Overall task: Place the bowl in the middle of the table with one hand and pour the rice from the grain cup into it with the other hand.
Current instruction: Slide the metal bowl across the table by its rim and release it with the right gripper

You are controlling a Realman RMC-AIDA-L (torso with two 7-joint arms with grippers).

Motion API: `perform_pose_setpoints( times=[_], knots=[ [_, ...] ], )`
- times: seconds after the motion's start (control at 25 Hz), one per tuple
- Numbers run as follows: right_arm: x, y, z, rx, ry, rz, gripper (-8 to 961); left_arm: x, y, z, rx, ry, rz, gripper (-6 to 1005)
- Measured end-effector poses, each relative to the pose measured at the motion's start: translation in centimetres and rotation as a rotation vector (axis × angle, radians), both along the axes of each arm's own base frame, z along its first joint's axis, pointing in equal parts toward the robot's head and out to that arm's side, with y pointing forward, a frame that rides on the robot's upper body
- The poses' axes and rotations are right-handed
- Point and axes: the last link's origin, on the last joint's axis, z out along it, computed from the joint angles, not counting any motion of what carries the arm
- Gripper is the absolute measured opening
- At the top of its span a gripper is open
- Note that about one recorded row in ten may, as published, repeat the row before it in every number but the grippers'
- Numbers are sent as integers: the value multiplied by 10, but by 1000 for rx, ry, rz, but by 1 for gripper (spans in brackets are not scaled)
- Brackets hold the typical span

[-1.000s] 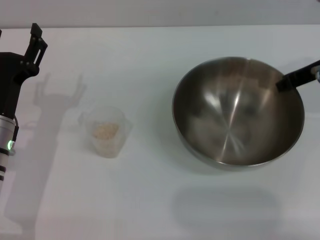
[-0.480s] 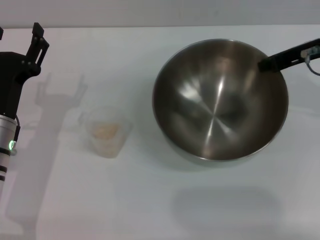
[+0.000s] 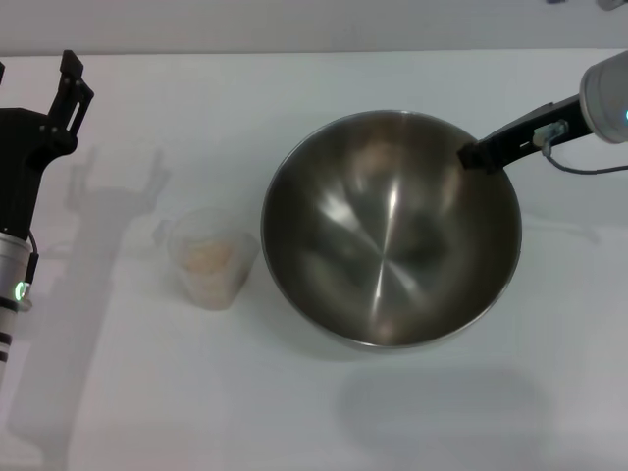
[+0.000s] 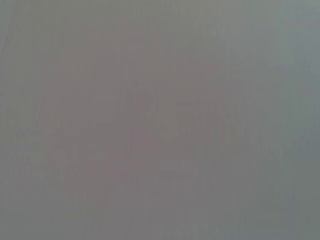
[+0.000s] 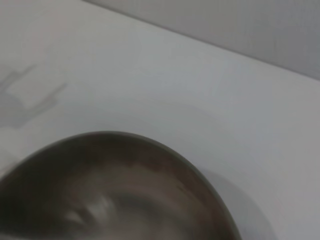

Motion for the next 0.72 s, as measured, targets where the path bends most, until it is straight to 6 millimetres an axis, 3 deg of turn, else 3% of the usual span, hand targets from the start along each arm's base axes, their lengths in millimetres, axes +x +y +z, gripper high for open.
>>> perform_pose_setpoints(
  times=[0.28,0.52,0.72],
  knots=[
    [5,-2,-9,-31,-78,-3,124,0,-2,0,1,-11,-7,870],
    [5,0,-4,10,-97,8,152,2,-4,1,6,-11,-23,869],
    [-11,4,13,98,-106,77,341,3,-5,1,7,-11,-34,869]
  ],
)
